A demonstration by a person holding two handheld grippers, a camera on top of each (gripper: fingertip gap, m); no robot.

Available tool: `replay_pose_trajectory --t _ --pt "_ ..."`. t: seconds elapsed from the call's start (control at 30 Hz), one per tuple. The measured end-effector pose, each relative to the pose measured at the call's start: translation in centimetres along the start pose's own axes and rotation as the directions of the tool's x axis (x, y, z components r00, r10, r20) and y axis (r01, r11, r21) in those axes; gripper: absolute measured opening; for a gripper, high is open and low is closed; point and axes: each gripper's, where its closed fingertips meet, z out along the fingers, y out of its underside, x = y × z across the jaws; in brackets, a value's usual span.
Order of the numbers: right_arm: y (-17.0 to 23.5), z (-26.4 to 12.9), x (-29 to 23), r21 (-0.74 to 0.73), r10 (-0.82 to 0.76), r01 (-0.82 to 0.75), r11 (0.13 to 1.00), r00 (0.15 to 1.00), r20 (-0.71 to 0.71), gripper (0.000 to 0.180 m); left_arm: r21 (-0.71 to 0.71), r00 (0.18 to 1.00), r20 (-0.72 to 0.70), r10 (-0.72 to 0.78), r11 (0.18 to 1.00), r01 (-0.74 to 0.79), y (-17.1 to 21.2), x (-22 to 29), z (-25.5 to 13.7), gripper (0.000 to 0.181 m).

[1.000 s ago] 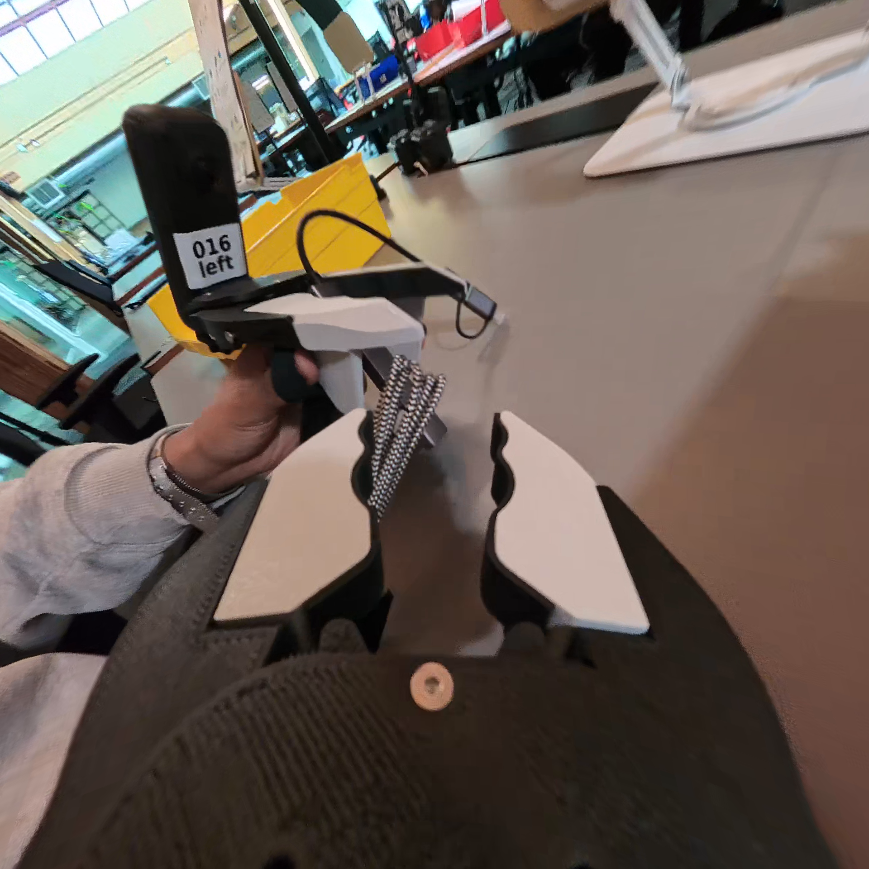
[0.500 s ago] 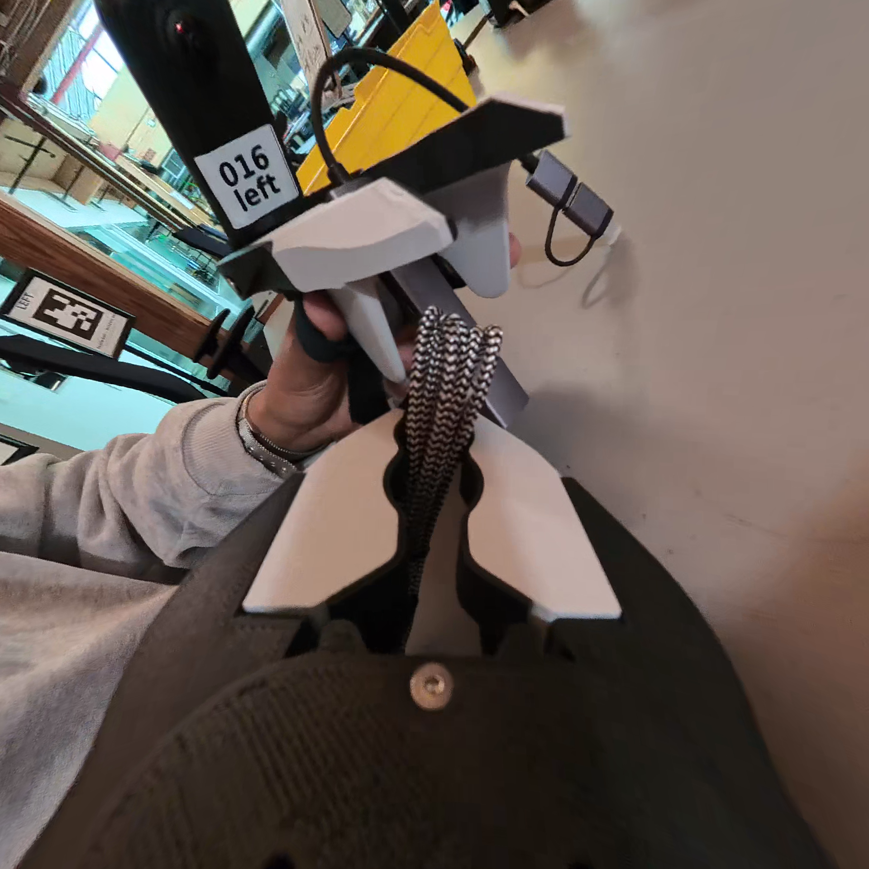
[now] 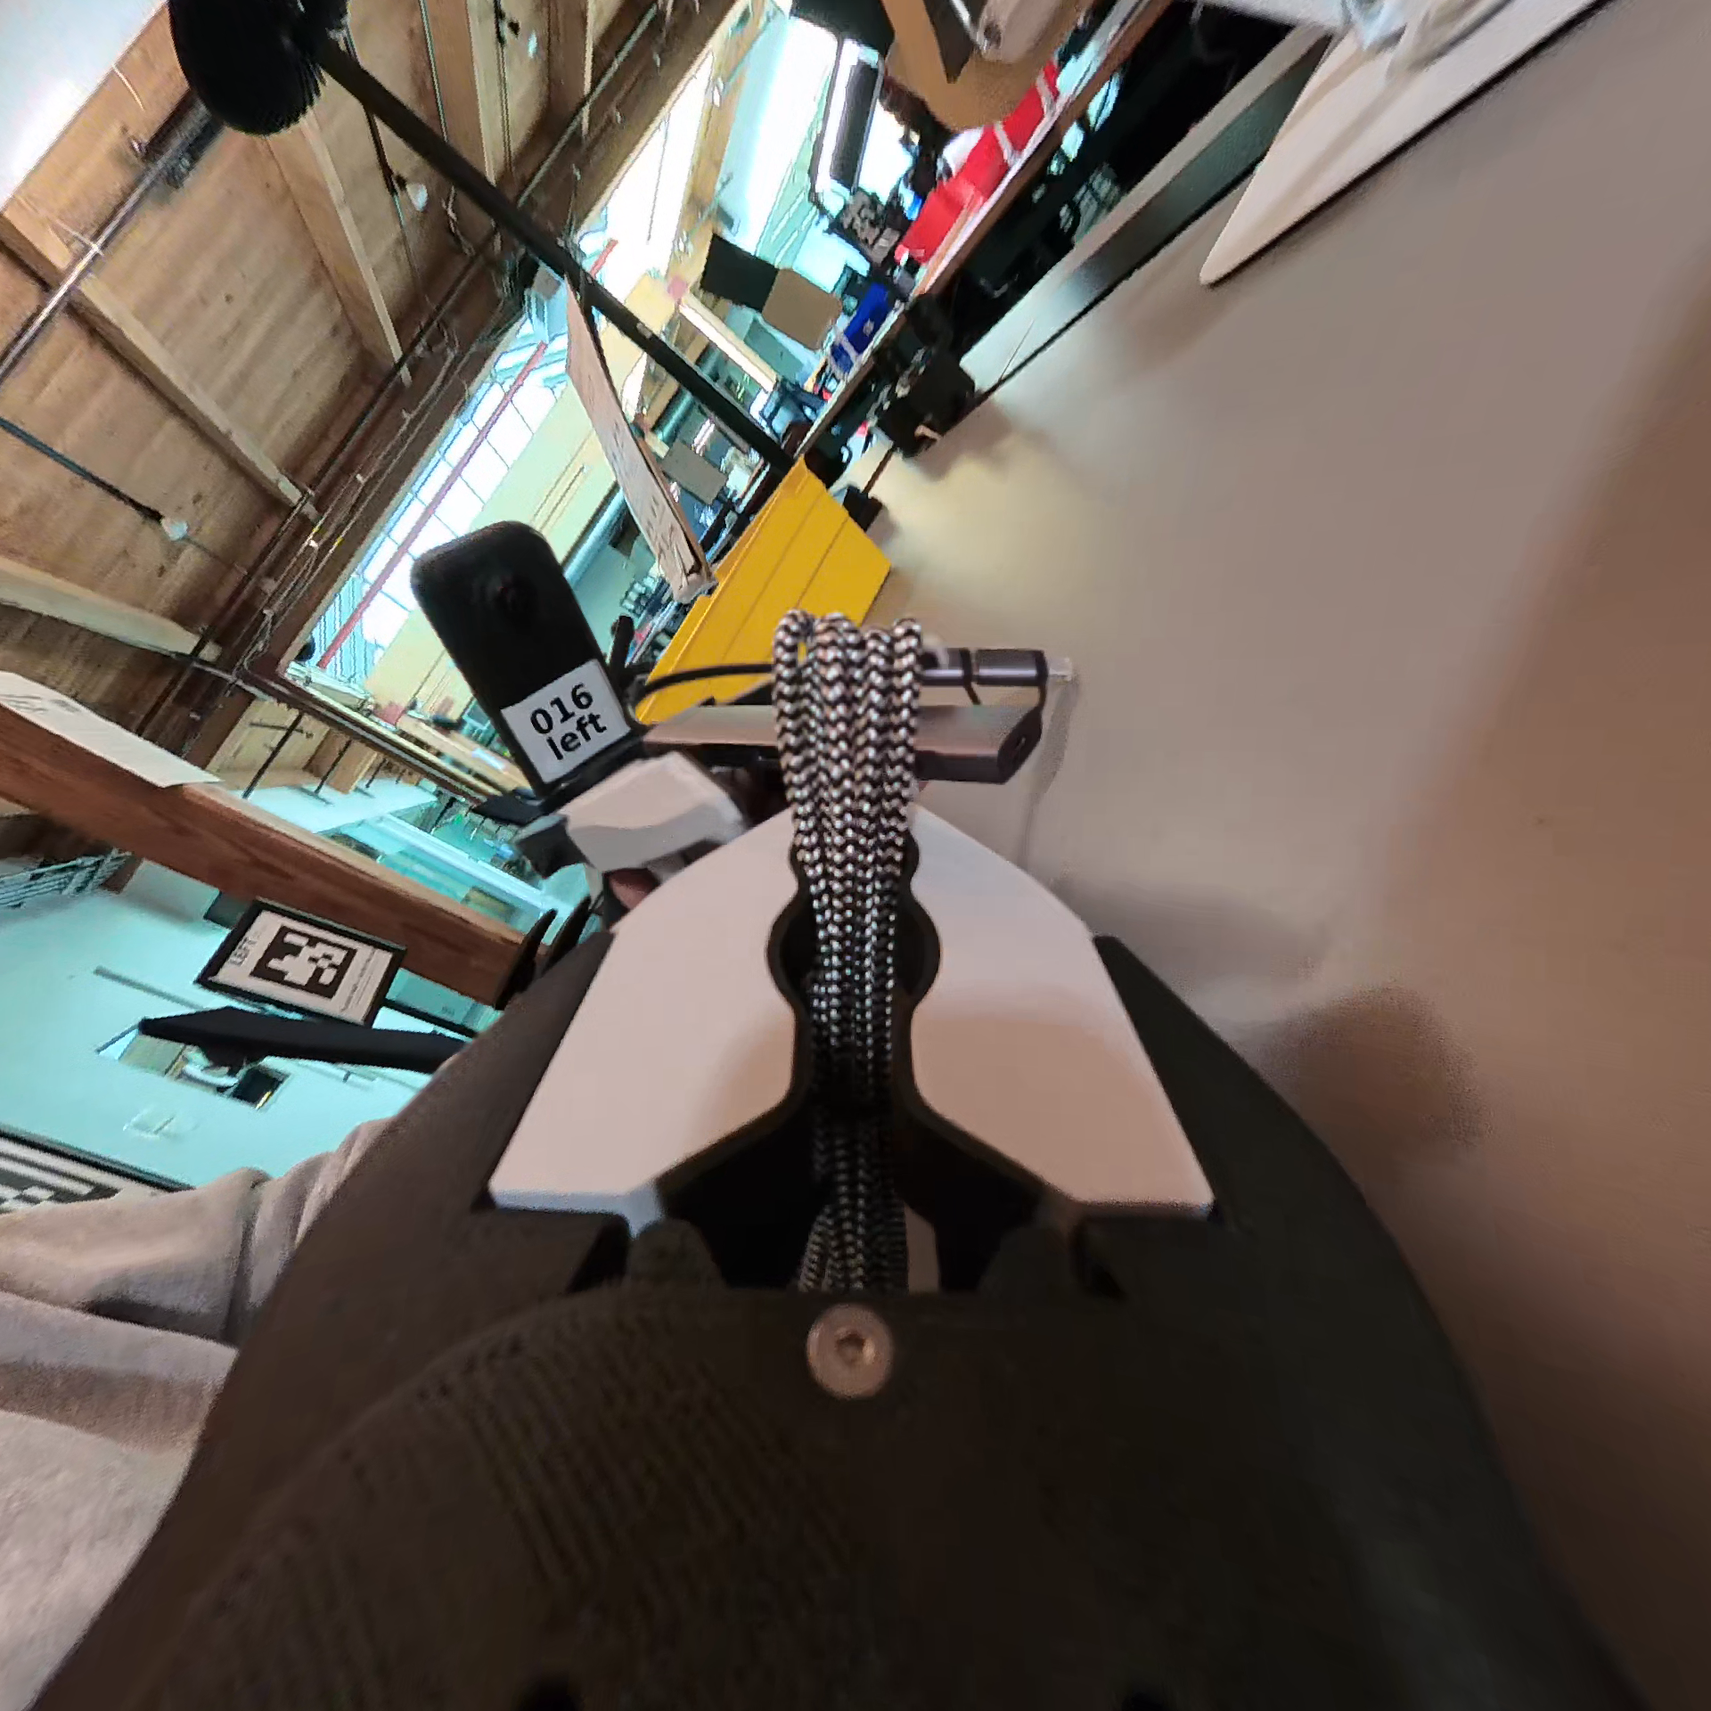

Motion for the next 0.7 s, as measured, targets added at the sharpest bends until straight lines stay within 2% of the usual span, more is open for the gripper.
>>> replay_pose_trajectory --t 0.03,0.2,0.3,0.4,0.5,0.67,0.7 --pt "-0.3 -0.1 0.0 0.015 -0.014 0.015 1.0 1.0 -0.009 0.013 -0.03 1.0 -0.015 -0.026 0.999 0.025 0.5 0.1 0.1 0.052" --pt "-0.6 -0.2 -0.1 -0.003 -0.161 0.161 0.987 0.984 -0.075 0.013 -0.023 0.994 -0.046 -0.102 0.995 0.101 0.5 0.3 0.1 0.044" --pt "-0.7 -0.2 -0.3 -0.019 -0.235 0.235 0.972 0.967 -0.098 0.013 -0.007 0.996 -0.03 -0.081 0.997 0.081 0.2 0.3 0.0 0.041" --pt "-0.4 0.0 -0.9 -0.039 -0.277 0.274 0.961 0.957 -0.082 0.013 0.019 0.998 0.061 -0.015 1.0 0.014 -0.3 -0.6 -0.6 0.026" --pt "0.3 0.3 -0.9 -0.07 -0.306 0.301 0.951 0.947 -0.101 0.013 0.022 0.999 0.046 -0.023 1.0 0.022 -0.5 -0.5 -0.8 0.026" --pt "0.1 0.2 -0.9 -0.054 -0.271 0.267 0.962 0.96 -0.075 0.013 0.031 1.0 0.026 -0.004 1.0 0.003 -0.4 -0.5 -0.6 0.025" --pt "0.1 0.2 -1.0 -0.05 -0.259 0.257 0.965 0.964 -0.064 0.013 0.024 1.0 0.029 0.002 1.0 -0.003 -0.3 -0.6 -0.5 0.031"
